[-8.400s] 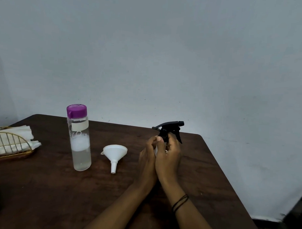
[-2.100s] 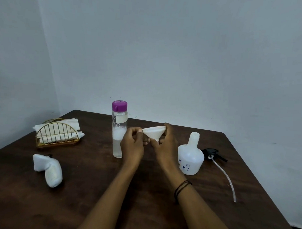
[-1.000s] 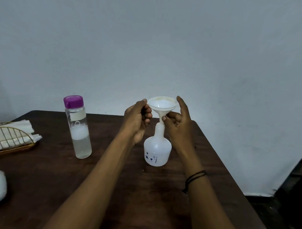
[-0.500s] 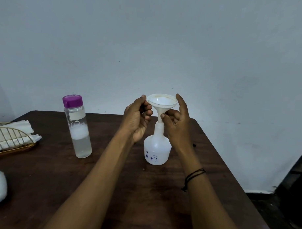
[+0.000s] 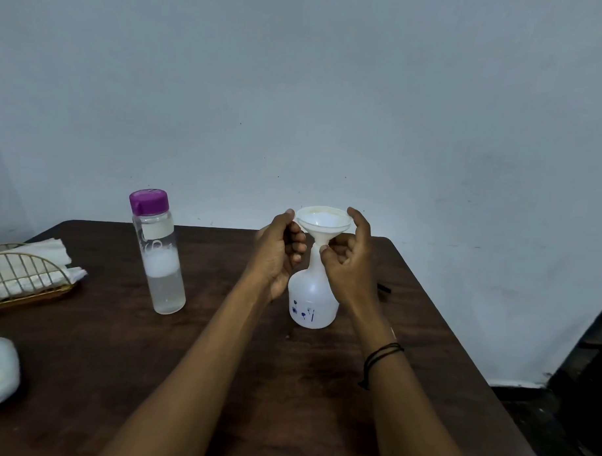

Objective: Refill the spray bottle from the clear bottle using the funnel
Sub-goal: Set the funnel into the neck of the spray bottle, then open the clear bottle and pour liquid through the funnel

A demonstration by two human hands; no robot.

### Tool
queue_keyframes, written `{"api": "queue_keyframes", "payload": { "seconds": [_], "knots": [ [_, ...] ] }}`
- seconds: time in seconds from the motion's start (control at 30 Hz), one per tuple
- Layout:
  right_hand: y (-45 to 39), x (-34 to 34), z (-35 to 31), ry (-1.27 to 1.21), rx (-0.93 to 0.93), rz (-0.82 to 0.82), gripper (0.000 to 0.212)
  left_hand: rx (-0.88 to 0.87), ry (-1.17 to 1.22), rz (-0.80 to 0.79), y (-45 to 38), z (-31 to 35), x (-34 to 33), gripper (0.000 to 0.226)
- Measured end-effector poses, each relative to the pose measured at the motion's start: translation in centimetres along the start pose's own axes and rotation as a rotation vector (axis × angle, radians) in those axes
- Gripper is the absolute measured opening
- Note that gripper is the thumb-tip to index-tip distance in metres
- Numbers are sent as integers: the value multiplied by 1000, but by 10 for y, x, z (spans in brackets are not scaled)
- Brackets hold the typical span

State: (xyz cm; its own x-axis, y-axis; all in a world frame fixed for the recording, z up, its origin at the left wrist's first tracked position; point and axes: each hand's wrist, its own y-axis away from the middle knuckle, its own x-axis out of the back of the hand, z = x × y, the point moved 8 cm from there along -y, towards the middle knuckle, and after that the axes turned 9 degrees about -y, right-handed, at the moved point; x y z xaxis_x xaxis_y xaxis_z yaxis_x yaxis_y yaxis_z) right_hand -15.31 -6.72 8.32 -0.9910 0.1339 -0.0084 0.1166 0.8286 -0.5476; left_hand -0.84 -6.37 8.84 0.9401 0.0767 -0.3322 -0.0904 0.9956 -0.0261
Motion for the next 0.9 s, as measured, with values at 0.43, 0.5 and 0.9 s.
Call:
{"api": "queue_keyframes", "payload": {
  "seconds": [0.43,0.5,0.9],
  "knots": [
    [8,0,4,-78,24,27,74,27,-65,-16,2,-7,-1,50],
    [9,4,-2,-49,70,79,69,18,-120,-8,2,-5,2,53],
    [36,-21,-87,394,679,325,47,-661,-673,391,39,63,73,32]
  ]
}}
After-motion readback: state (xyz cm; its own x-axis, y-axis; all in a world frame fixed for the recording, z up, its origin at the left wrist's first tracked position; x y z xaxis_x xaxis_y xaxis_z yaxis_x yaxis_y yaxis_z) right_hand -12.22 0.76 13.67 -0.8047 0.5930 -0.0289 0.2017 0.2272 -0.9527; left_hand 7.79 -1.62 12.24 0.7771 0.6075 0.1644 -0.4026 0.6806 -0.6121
